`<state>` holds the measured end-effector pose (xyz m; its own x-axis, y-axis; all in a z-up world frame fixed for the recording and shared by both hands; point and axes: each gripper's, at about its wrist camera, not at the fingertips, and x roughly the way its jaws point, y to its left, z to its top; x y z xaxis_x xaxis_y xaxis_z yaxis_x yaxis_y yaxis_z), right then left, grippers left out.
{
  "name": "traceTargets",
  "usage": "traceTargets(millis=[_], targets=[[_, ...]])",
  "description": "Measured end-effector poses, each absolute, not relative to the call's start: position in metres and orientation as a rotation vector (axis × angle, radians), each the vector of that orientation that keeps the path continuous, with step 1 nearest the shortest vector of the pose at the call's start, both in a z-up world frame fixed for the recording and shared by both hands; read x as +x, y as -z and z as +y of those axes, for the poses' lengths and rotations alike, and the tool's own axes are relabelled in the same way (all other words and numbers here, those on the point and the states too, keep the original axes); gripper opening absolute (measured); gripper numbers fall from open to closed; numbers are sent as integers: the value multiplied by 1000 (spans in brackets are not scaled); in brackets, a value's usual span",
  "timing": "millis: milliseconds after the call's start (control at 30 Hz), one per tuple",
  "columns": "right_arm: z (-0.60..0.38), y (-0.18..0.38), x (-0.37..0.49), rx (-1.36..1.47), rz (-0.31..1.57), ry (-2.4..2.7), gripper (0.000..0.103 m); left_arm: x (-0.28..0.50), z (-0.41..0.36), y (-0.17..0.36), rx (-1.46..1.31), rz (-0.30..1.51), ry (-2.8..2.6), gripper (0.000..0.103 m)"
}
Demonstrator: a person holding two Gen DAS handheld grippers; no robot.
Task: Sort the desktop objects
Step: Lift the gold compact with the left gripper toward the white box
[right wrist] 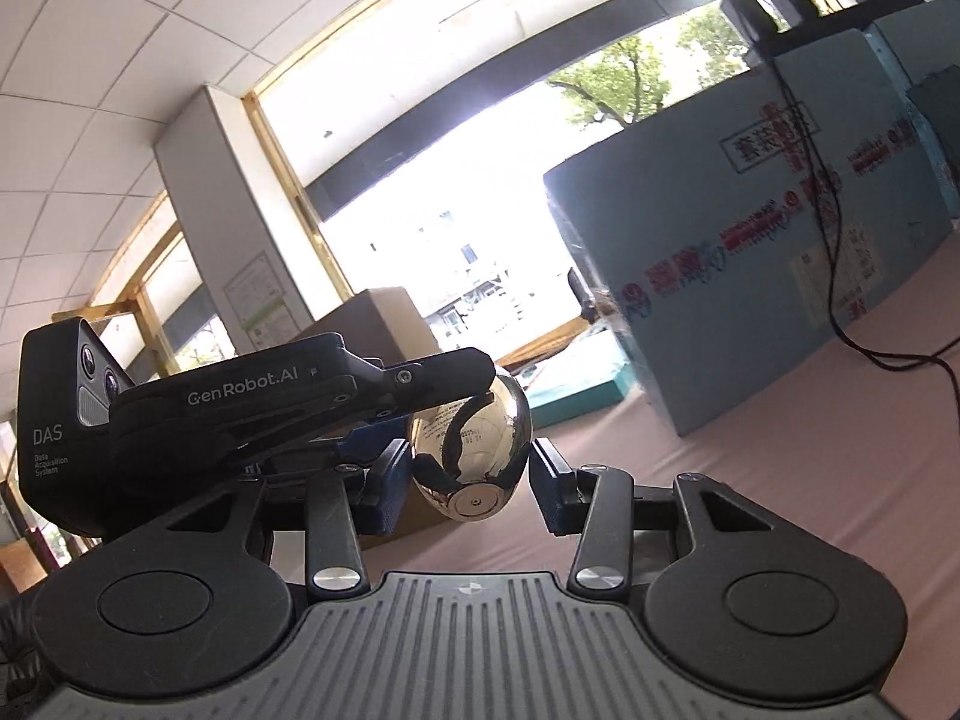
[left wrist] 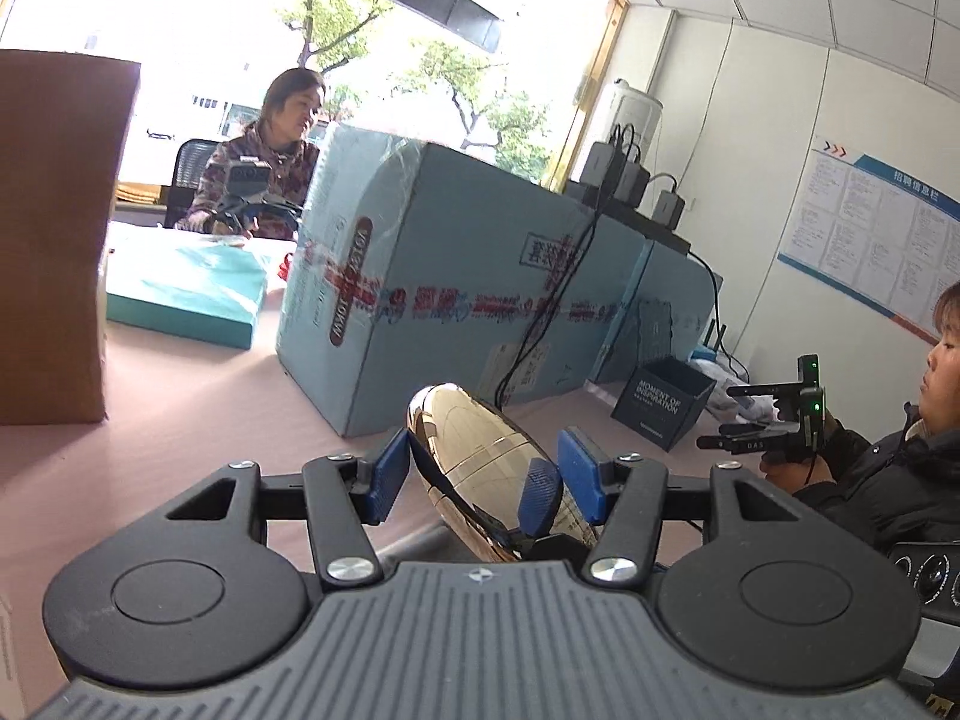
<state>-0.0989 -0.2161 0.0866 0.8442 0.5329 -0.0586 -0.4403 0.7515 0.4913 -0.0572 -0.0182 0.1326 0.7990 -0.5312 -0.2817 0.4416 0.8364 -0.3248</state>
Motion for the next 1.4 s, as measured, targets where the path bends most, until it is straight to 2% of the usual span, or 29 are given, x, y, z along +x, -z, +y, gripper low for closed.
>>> traceTargets(millis=[333, 700, 967, 1400], targets=[[-115, -114, -87, 440, 216, -729, 40, -93, 85, -154, -316, 294, 332, 52], [-2, -124, -69, 405, 360, -938, 40, -120, 196, -159, -345, 298, 93, 52], [28, -115, -63, 355, 501, -965, 40, -119, 228, -135, -432, 379, 25, 52], [32, -98, -52, 249, 669, -891, 40, -94, 236, -95, -558, 502, 13, 53]])
